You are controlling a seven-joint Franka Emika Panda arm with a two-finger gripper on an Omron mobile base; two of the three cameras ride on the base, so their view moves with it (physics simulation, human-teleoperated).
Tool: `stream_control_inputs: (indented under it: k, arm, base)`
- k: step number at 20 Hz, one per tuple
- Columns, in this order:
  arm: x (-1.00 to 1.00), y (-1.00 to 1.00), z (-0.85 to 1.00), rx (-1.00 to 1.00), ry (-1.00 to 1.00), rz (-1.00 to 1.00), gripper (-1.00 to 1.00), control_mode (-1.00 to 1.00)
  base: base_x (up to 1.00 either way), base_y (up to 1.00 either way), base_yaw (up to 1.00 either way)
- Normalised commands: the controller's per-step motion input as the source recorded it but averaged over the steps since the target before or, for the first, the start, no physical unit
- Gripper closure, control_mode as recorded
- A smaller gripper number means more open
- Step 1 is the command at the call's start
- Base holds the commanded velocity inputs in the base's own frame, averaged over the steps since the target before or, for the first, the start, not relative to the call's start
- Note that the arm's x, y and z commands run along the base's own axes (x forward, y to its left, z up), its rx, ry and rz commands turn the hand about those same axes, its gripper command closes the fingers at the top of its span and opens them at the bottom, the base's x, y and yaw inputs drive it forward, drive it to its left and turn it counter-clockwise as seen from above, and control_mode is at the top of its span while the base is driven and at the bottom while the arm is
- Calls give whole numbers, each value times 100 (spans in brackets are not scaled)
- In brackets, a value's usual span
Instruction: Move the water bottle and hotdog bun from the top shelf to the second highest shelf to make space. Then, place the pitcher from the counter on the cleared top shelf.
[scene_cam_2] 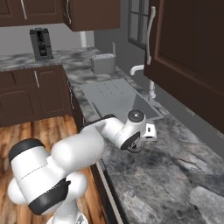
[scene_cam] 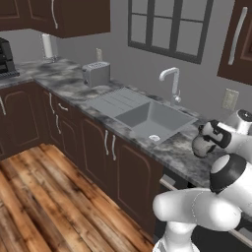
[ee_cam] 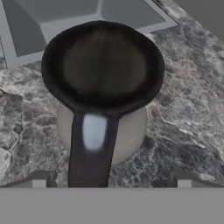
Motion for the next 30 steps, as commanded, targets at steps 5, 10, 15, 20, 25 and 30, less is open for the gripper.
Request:
stream_control_inputs:
  k: [5, 10, 15, 20, 25, 30]
  arm:
    - [26, 0, -4, 0, 0, 0, -100, -100]
    - [29, 0, 0, 0, 0, 0, -100, -100]
    - [20, 0, -8, 0, 0, 0, -100, -100]
    - [1, 0, -29, 0, 0, 0, 100, -100]
    - [-1, 0, -44, 0, 0, 0, 100, -100]
    - [0, 0, -20, 0, 0, 1, 100, -100]
  base:
    - [0, 0, 0]
    - [0, 0, 0]
    - [0, 0, 0]
    - [0, 0, 0]
    - [0, 0, 0]
    - [0, 0, 0]
